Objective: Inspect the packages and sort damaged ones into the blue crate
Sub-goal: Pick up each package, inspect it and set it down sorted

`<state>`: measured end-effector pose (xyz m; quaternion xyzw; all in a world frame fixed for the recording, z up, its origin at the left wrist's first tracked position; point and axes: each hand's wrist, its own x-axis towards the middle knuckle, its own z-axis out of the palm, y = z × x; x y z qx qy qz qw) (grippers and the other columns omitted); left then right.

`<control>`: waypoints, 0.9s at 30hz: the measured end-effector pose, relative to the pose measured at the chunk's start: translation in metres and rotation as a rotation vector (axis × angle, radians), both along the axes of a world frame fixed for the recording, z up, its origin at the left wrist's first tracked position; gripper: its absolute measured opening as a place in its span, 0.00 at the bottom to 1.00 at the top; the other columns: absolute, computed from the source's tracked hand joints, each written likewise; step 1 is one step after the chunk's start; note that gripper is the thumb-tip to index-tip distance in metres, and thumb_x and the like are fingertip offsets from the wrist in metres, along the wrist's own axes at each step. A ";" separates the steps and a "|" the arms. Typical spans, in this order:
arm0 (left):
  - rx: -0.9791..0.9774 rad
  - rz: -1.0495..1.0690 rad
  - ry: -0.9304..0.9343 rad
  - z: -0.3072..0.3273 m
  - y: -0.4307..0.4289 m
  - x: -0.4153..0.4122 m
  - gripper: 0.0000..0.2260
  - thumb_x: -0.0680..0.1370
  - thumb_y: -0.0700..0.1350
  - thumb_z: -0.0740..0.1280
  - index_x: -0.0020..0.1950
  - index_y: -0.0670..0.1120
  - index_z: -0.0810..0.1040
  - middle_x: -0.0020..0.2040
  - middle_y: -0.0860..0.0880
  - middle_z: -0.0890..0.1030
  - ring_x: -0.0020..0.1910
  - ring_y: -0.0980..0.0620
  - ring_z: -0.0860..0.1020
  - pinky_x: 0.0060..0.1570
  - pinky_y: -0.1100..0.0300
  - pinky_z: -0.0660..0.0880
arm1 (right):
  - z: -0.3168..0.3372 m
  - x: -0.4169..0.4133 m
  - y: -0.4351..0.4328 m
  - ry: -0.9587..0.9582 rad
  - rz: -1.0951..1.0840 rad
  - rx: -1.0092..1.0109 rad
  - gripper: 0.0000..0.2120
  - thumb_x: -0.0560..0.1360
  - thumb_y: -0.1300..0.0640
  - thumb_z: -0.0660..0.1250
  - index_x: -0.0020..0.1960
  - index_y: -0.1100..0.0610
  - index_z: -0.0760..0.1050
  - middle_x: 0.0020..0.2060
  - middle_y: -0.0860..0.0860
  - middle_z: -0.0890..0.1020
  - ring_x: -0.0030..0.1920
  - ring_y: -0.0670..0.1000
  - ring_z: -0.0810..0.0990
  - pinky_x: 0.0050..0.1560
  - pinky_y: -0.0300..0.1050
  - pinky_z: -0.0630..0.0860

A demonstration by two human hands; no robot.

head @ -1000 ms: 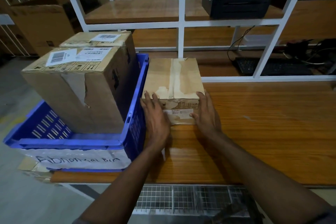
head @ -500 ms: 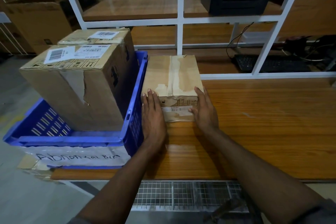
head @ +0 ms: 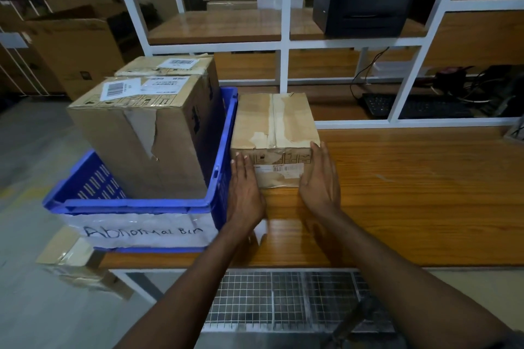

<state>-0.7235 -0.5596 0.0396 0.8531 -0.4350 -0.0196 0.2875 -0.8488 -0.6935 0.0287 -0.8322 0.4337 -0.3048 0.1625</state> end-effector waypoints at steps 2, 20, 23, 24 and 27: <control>-0.017 -0.019 0.019 -0.004 0.011 -0.004 0.43 0.80 0.35 0.66 0.85 0.44 0.41 0.84 0.46 0.38 0.83 0.46 0.41 0.81 0.48 0.49 | -0.001 -0.001 0.017 -0.012 0.011 -0.004 0.39 0.78 0.61 0.67 0.83 0.51 0.51 0.83 0.53 0.55 0.80 0.56 0.58 0.76 0.54 0.65; -0.453 -0.063 -0.081 0.029 0.137 -0.049 0.15 0.83 0.42 0.65 0.70 0.49 0.76 0.66 0.53 0.79 0.60 0.53 0.79 0.52 0.61 0.76 | 0.045 -0.032 0.160 -0.367 0.105 -0.012 0.22 0.78 0.57 0.72 0.70 0.49 0.72 0.65 0.46 0.77 0.66 0.47 0.74 0.63 0.50 0.77; -0.498 0.031 -0.081 0.040 0.157 -0.051 0.12 0.83 0.45 0.66 0.67 0.50 0.78 0.62 0.54 0.81 0.59 0.55 0.79 0.52 0.64 0.72 | 0.057 -0.027 0.181 -0.407 0.204 -0.039 0.19 0.79 0.55 0.72 0.68 0.49 0.74 0.62 0.45 0.79 0.63 0.44 0.76 0.60 0.51 0.79; -0.515 0.072 -0.069 0.043 0.164 -0.050 0.11 0.83 0.46 0.67 0.66 0.50 0.78 0.61 0.54 0.82 0.59 0.55 0.79 0.53 0.65 0.71 | 0.061 -0.024 0.187 -0.410 0.238 -0.043 0.18 0.79 0.55 0.71 0.68 0.49 0.75 0.61 0.45 0.80 0.62 0.44 0.76 0.60 0.51 0.79; -0.550 0.157 -0.034 0.049 0.189 -0.044 0.12 0.83 0.51 0.67 0.66 0.50 0.79 0.61 0.54 0.82 0.60 0.54 0.80 0.56 0.58 0.76 | 0.071 -0.016 0.208 -0.427 0.338 -0.030 0.15 0.80 0.51 0.71 0.66 0.50 0.77 0.59 0.44 0.81 0.60 0.45 0.78 0.59 0.49 0.78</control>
